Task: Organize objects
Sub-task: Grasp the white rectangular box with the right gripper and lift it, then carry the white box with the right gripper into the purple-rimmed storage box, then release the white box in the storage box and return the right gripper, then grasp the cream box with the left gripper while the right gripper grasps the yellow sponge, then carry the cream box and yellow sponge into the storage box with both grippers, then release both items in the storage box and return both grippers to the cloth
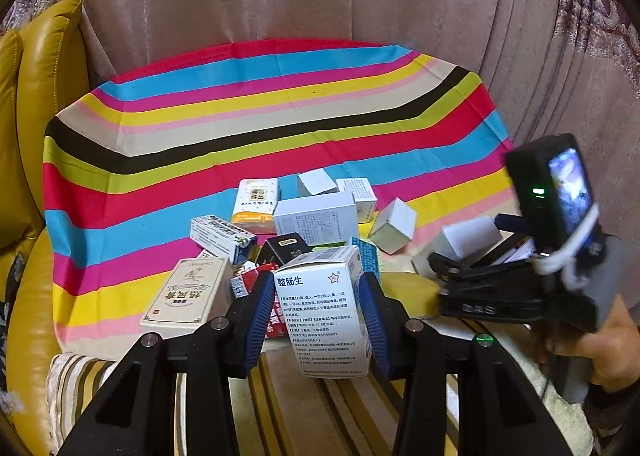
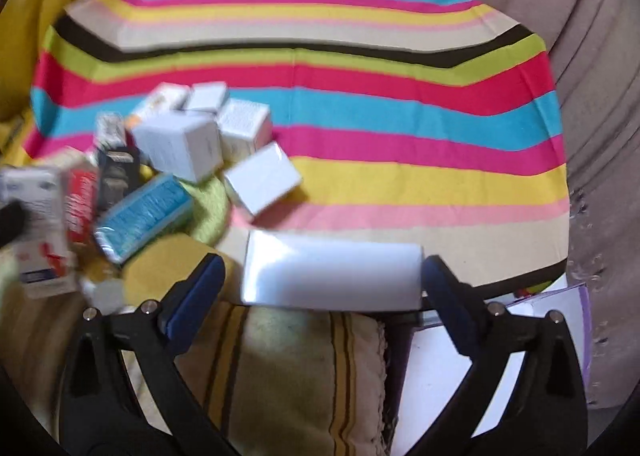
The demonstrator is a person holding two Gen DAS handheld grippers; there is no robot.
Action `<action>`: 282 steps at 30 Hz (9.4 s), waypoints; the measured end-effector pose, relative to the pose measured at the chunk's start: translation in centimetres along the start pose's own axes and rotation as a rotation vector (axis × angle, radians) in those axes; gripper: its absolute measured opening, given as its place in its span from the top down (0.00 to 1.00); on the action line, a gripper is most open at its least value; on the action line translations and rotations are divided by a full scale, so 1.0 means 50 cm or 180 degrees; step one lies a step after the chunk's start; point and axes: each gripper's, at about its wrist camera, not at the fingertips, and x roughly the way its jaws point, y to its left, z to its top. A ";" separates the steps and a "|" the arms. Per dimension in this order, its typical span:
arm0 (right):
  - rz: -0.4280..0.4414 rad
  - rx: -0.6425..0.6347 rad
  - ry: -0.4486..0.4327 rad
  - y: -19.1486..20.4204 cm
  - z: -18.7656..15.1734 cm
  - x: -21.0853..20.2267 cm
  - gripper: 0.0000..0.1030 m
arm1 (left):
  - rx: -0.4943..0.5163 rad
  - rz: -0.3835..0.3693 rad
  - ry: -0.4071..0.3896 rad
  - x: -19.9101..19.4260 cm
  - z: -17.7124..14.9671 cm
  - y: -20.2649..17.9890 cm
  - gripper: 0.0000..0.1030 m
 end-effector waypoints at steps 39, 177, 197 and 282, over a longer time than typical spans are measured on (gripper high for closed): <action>0.0311 0.0319 -0.0062 -0.051 -0.001 -0.011 0.02 | 0.0019 -0.0408 0.0102 0.011 0.046 -0.040 0.56; 0.0785 0.0406 0.0116 0.091 -0.015 -0.031 0.08 | -0.0754 0.0092 0.0391 0.080 -0.060 0.177 0.48; 0.0904 0.0365 0.0102 0.094 -0.037 -0.027 0.50 | -0.0688 0.0195 0.0132 0.046 -0.053 0.167 0.50; 0.0132 0.1558 -0.0474 -0.325 -0.192 -0.178 0.17 | 0.0054 -0.1516 0.0500 0.059 -0.013 -0.280 0.40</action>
